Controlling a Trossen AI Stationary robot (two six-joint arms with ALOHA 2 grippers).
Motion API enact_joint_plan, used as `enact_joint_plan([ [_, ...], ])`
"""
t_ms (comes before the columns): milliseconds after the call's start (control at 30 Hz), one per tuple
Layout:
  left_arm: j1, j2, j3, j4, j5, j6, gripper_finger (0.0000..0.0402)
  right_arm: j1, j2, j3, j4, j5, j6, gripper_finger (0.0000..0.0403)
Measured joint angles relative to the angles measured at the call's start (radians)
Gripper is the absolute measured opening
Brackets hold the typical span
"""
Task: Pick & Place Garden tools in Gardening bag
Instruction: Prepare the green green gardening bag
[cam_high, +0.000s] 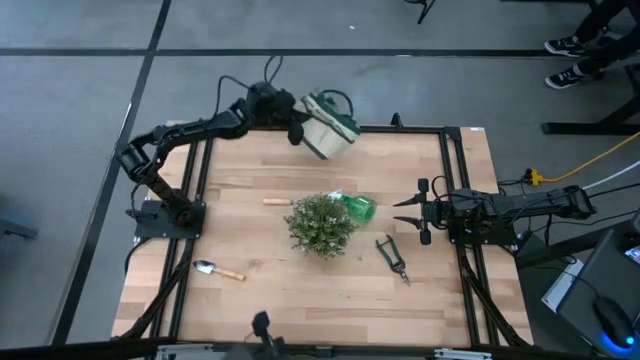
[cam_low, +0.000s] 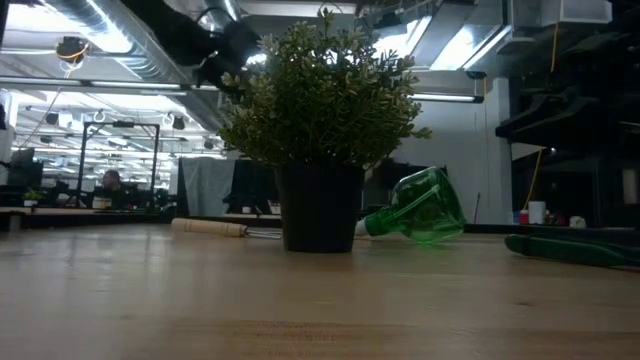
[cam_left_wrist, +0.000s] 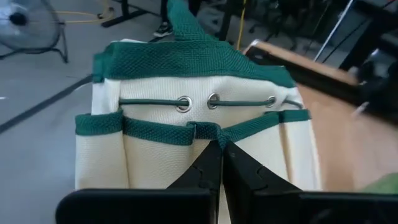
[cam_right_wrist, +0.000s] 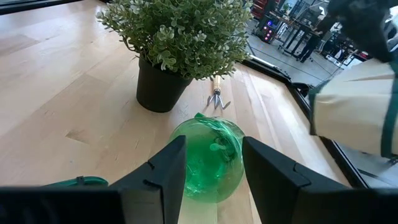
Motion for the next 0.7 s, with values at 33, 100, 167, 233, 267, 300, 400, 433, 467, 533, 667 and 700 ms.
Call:
enact_joint_plan([
  [33, -0.016, 0.000, -0.028, 0.039, 0.000, -0.016, 0.0002, 0.000, 0.000, 0.000, 0.000, 0.000, 0.000, 0.0160],
  [100, -0.050, 0.000, -0.081, 0.109, -0.007, -0.030, 0.0002, 0.000, 0.000, 0.000, 0.000, 0.000, 0.000, 0.0160],
  [167, -0.087, 0.000, -0.140, 0.173, -0.044, -0.031, 0.0002, 0.000, 0.000, 0.000, 0.000, 0.000, 0.000, 0.0160],
  [233, -0.119, 0.001, -0.194, 0.268, -0.086, -0.033, 0.0002, 0.000, 0.000, 0.000, 0.000, 0.000, 0.000, 0.0160],
  [267, -0.134, 0.001, -0.221, 0.321, -0.102, -0.040, 0.0002, 0.000, 0.000, 0.000, 0.000, 0.000, 0.000, 0.0160],
  [300, -0.149, 0.001, -0.246, 0.372, -0.120, -0.052, 0.0002, 0.000, 0.000, 0.000, 0.000, 0.000, 0.000, 0.0160],
  [400, -0.186, 0.001, -0.316, 0.472, -0.143, -0.104, 0.0002, 0.000, 0.000, 0.000, 0.000, 0.000, 0.000, 0.0160],
  [433, -0.199, 0.001, -0.334, 0.487, -0.149, -0.122, 0.0002, 0.000, 0.000, 0.000, 0.000, 0.000, 0.000, 0.0160],
  [467, -0.211, 0.001, -0.352, 0.501, -0.158, -0.140, 0.0002, 0.000, 0.000, 0.000, 0.000, 0.000, 0.000, 0.0160],
  [533, -0.239, 0.001, -0.384, 0.512, -0.191, -0.169, 0.0002, 0.000, 0.000, 0.000, 0.000, 0.000, 0.000, 0.0160],
  [667, -0.303, 0.001, -0.444, 0.556, -0.255, -0.190, 0.0002, 0.000, 0.000, 0.000, 0.000, 0.000, 0.000, 0.0160],
  [700, -0.319, 0.001, -0.455, 0.567, -0.267, -0.190, 0.0002, 0.000, 0.000, 0.000, 0.000, 0.000, 0.000, 0.0160],
])
